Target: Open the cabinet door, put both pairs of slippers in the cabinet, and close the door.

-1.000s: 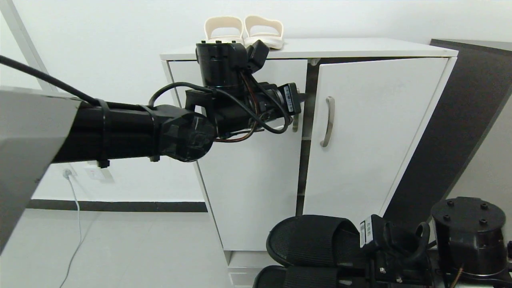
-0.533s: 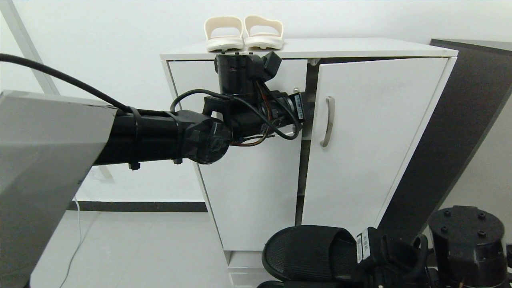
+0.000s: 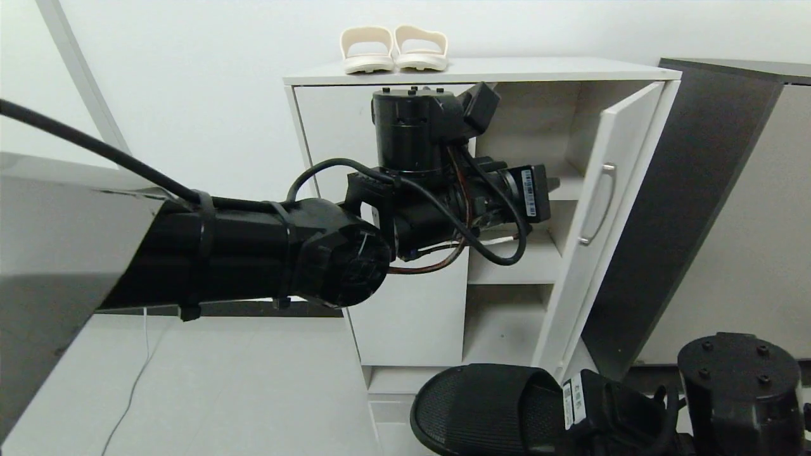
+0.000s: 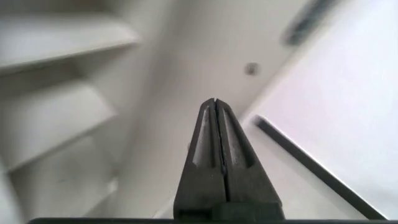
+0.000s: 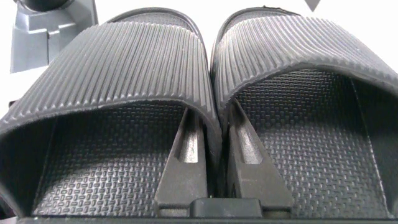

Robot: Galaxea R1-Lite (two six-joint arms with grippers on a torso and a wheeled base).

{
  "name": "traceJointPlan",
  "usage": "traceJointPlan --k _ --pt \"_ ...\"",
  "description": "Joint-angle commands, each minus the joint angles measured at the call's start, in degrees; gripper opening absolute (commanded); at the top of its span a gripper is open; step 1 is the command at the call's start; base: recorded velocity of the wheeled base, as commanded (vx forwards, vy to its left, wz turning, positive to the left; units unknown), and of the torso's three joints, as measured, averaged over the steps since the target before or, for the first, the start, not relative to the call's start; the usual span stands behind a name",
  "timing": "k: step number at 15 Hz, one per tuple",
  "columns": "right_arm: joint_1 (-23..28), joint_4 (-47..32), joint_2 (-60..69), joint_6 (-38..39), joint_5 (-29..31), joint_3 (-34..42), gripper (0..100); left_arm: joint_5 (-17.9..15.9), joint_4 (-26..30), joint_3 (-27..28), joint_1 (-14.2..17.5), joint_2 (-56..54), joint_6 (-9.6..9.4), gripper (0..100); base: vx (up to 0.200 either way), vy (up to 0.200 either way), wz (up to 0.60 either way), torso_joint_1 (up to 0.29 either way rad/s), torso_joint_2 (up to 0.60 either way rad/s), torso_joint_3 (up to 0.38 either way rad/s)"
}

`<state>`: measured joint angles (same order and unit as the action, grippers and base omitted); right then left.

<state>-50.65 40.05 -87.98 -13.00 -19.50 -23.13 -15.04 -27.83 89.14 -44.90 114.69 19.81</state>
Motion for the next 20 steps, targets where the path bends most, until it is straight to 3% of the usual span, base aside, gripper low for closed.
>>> traceJointPlan --k 1,4,5,8,10,14,16,17,18,20 --pt "-0.1 0.0 -0.1 0.0 0.0 0.0 0 0.0 0.0 -0.5 -0.9 -1.4 -0.03 0 -0.2 0.0 0.0 -0.002 0.0 0.007" --pt "0.1 0.1 -0.2 0.3 0.0 -0.1 0 0.6 -0.2 -1.7 3.4 -2.4 0.05 0 0.0 0.0 0.0 0.0 0.0 0.0" --pt "0.2 0.1 -0.2 0.4 0.1 -0.3 0 2.7 0.1 -4.8 5.2 -5.4 0.49 0 0.0 0.0 0.0 0.0 0.0 0.0" --pt "1.9 0.2 -1.4 2.5 0.7 -1.8 0 6.3 0.2 -18.6 7.6 -17.2 0.58 0 0.0 0.0 0.0 0.0 0.0 0.0" --pt "3.3 0.4 -6.2 9.1 9.9 -7.1 0 7.7 0.4 -31.2 11.4 -28.4 0.32 0 0.0 0.0 0.0 0.0 0.0 0.0" --pt "4.3 0.4 -12.9 13.2 22.5 -13.7 0 15.7 0.8 -50.4 16.1 -48.7 -0.03 0 0.0 0.0 0.0 0.0 0.0 0.0" --pt "4.3 0.4 -15.6 16.4 27.9 -16.6 0 18.3 3.0 -57.1 16.2 -58.4 -2.85 0 0.0 0.0 0.0 0.0 0.0 0.0" --pt "4.5 0.1 -16.7 18.7 31.3 -18.4 0 22.5 7.1 -60.7 16.3 -63.5 -4.96 0 0.0 0.0 0.0 0.0 0.0 0.0" --pt "4.9 0.1 -17.3 19.9 33.6 -19.2 0 25.9 10.8 -64.1 19.1 -67.9 -7.42 0 0.0 0.0 0.0 0.0 0.0 0.0" --pt "6.9 0.1 -17.6 20.1 37.5 -19.8 0 26.2 14.6 -71.8 30.4 -78.9 -11.46 0 0.0 0.0 0.0 0.0 0.0 0.0"
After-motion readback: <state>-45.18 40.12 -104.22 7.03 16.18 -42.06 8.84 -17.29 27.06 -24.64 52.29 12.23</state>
